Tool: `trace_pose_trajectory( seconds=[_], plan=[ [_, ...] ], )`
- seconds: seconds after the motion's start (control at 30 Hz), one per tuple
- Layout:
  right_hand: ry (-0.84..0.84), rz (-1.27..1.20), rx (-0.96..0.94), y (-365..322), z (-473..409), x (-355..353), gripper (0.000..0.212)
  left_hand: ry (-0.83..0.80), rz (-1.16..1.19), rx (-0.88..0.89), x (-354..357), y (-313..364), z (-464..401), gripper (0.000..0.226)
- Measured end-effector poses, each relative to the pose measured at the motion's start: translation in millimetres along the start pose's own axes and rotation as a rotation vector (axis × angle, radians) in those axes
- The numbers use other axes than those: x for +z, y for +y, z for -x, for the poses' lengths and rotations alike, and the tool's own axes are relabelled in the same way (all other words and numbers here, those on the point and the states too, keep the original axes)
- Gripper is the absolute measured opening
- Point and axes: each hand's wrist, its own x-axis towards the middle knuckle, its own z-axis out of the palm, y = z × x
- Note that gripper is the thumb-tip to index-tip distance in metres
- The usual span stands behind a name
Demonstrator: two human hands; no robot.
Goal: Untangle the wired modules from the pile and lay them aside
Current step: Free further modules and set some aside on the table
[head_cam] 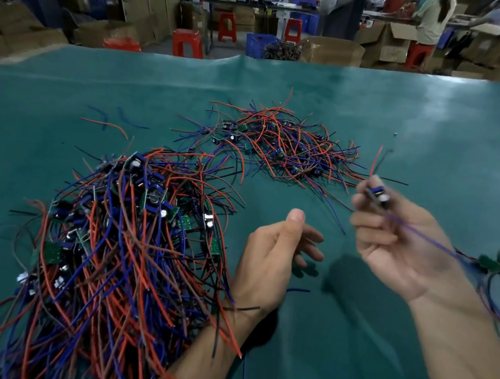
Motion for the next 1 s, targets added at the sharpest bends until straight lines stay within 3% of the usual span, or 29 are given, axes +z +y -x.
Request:
trace_pose_trajectory(
  seconds=[0.1,0.17,0.33,0.6,0.73,0.9,1.0],
  plan=[
    [0.097,0.404,-0.102,27.7,-8.0,8.2,0.013,0.019,-0.007,0.016,0.0,-1.2,-0.3,0.064],
    [0.153,0.545,-0.161,43.3,-12.1,11.7,0.01,0.035,-0.125,0.056,-0.2,-4.4,-2.2,0.061],
    [0.193,0.573,-0.219,46.1,-15.0,8.5,0.006,0.085,-0.301,0.113,-1.4,-12.5,-5.0,0.032],
    [0.341,0.798,-0.389,30.5,-16.2,-6.5,0.014,0.052,-0.363,0.132,-2.9,-16.0,-5.1,0.039],
    [0.54,0.694,-0.543,11.5,-16.0,-17.8,0.019,0.043,-0.427,0.155,-3.0,-17.5,-5.5,0.038],
    [0.836,0.29,-0.594,-11.3,-11.9,-38.0,0.021,0.08,-0.382,0.138,-2.0,-13.5,-4.0,0.035],
    [0.858,0.398,-0.475,-12.6,-12.4,-39.3,0.017,0.158,-0.299,0.083,-1.4,-13.0,-5.4,0.029]
  ],
)
